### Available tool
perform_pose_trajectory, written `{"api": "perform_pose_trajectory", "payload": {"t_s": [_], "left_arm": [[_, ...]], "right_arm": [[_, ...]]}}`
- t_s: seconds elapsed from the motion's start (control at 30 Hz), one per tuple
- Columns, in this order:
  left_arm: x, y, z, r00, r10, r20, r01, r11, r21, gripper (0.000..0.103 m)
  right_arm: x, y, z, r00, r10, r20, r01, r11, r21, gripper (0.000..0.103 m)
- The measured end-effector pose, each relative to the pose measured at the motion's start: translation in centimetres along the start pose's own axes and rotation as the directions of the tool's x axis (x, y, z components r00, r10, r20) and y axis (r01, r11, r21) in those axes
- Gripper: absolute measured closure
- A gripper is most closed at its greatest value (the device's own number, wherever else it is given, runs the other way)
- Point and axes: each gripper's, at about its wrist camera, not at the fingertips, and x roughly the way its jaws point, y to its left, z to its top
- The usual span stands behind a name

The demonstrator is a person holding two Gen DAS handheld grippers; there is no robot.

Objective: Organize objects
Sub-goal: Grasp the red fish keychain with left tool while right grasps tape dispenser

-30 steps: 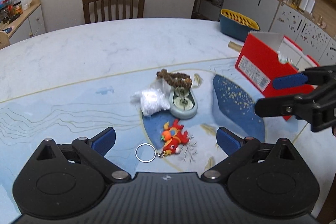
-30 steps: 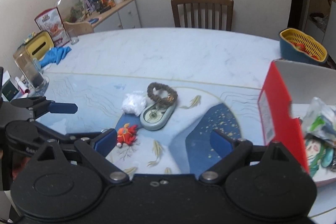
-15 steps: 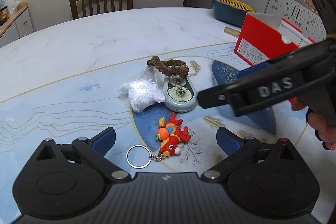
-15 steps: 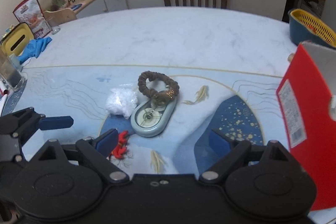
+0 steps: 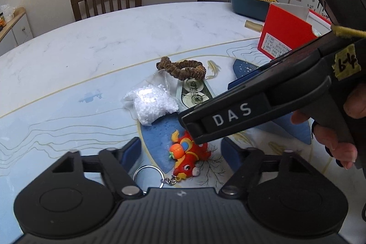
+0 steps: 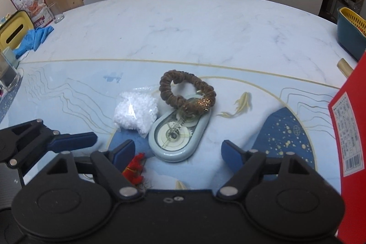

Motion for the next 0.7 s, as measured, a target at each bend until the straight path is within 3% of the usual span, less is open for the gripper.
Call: {"api": "perform_pose_trajectory", "payload": {"t_s": [0.27, 0.43, 0.7], "left_arm": [[0.5, -0.3, -0.1, 1.0, 0.002, -0.021, -0.002, 1.0, 0.015, 0.045], [0.5, -0.8, -0.2, 1.0, -0.006, -0.021, 0.006, 1.0, 0.03, 0.063], [0.2, -0.6, -0.3, 1.0, 0.01, -0.028, -0.01, 1.0, 0.006, 0.065]], "right_arm": [[0.7, 0.8, 0.1, 1.0, -0.009, -0.009, 0.009, 0.999, -0.048, 0.03], [1.1, 1.1, 0.3, 1.0, -0.015, -0.009, 0.014, 0.998, -0.068, 0.032], [1.3, 1.4, 0.4, 0.999, -0.035, 0.013, 0.036, 0.995, -0.096, 0.037]]}}
